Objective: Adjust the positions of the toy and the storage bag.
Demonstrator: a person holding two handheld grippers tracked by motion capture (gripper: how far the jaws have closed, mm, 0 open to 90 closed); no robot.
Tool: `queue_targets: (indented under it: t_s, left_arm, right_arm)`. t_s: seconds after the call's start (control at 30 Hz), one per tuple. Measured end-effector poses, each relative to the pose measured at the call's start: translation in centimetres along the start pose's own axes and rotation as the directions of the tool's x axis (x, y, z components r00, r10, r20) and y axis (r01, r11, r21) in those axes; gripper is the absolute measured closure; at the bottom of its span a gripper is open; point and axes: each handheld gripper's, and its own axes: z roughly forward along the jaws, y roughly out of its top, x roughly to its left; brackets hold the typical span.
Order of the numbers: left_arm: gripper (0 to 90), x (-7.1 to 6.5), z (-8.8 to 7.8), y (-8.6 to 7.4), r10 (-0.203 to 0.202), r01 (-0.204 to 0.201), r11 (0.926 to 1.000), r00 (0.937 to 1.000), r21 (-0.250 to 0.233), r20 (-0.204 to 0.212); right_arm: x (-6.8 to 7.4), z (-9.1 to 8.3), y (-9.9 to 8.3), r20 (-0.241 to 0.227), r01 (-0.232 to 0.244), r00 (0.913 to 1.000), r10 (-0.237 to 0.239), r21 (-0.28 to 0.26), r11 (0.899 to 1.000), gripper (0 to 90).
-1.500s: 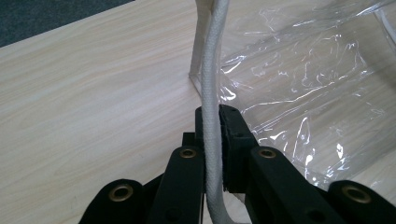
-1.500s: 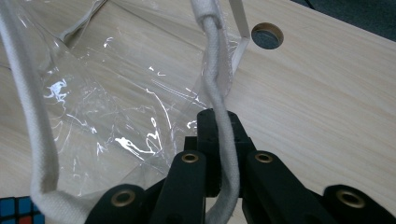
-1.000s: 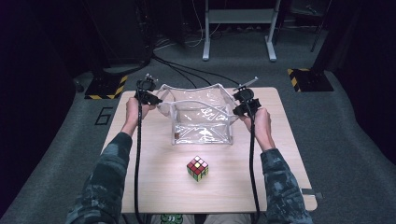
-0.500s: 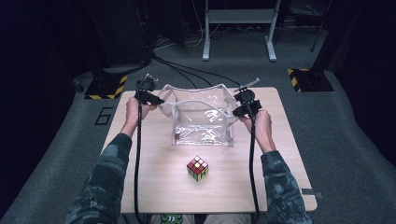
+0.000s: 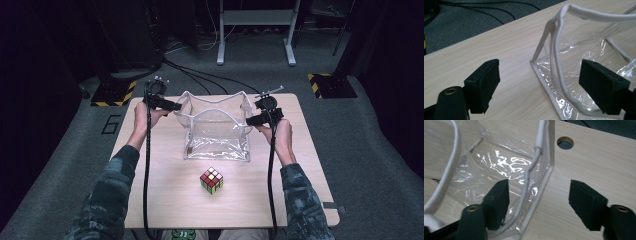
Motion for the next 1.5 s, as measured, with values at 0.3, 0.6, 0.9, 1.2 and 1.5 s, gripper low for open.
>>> queue_targets:
  t_s: [0.3,0.6,0.9,1.2,1.5]
  left_arm:
    - [8.9,-0.2,-2.4,-0.4,-0.004,0.008,0.9967,0.9990,-0.081,0.045]
    - [3.8,-1.1,-4.4,-2.0,0.027,-0.016,0.9918,0.9958,-0.127,0.088]
    - [1.4,-1.3,-5.6,-5.2,0.044,-0.029,0.9903,0.9930,-0.136,0.110]
    - [0.7,-1.6,-5.1,-9.2,0.041,-0.026,0.9916,0.9920,-0.127,0.120]
    - [0.4,-1.7,-3.8,-14.4,0.015,-0.002,0.9954,0.9908,-0.096,0.134]
  right_arm:
    - [-0.1,-1.7,-0.3,-0.036,0.011,0.9993,-0.014,-0.076,0.997,15.3]
    - [0.0,-3.9,-1.6,-0.042,0.055,0.9972,-0.062,-0.143,0.988,10.0]
    - [1.1,-5.3,-4.1,-0.048,0.120,0.9903,-0.130,-0.170,0.978,5.6]
    - [1.6,-4.6,-7.4,-0.051,0.149,0.9859,-0.159,-0.171,0.974,4.0]
    - [2.2,-2.4,-11.9,-0.068,0.139,0.9863,-0.151,-0.154,0.978,4.0]
